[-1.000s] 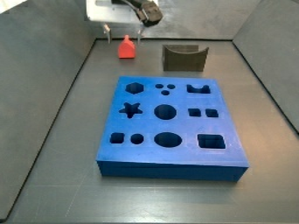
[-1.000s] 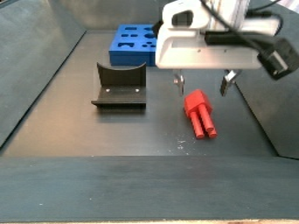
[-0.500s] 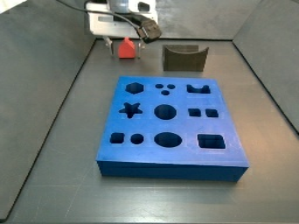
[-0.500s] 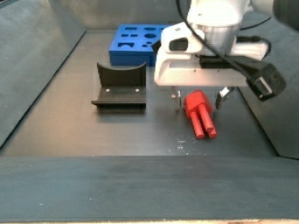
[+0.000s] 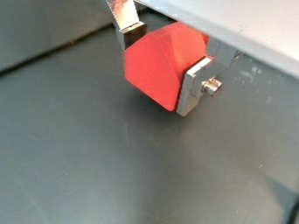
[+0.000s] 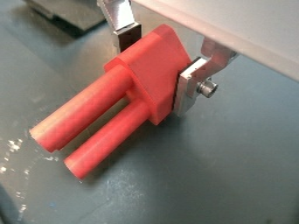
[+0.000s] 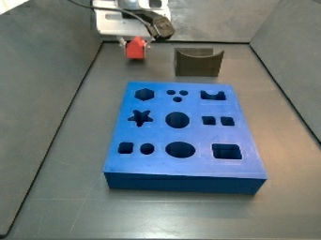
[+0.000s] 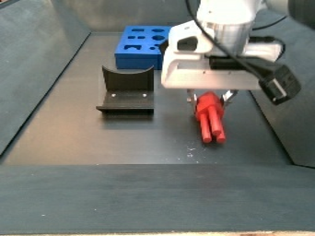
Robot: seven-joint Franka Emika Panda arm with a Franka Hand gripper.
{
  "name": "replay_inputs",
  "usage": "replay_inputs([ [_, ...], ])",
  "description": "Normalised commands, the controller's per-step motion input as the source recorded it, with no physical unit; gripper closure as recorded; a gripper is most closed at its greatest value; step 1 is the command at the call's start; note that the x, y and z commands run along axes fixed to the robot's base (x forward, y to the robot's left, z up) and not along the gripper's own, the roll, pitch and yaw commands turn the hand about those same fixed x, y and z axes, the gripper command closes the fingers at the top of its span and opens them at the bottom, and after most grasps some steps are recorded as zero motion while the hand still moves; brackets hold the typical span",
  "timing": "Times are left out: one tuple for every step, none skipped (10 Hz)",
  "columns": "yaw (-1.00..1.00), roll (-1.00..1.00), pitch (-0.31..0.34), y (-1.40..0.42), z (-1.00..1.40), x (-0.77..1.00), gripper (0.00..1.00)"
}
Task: Pick up the 3 prong object. Move up. Rotate the 3 prong object. Place the 3 prong object on the fixture. Regrasp the 3 prong object. Move to above the board. Insert the 3 prong object.
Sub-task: Move up.
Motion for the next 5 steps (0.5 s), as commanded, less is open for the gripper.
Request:
replay_inputs([
  [-0.01,0.00,0.036,0.01,0.87,-0.02,1.00],
  [-0.01,0.00,0.045,0.01,0.78,-0.02,1.00],
  [-0.01,0.01,0.046,0.01,0.61,-0.02,1.00],
  [-0.02,0.01,0.043,0.01,0.47,-0.02,1.00],
  [-0.02,0.02,0.038,0.01,0.28,-0.03,1.00],
])
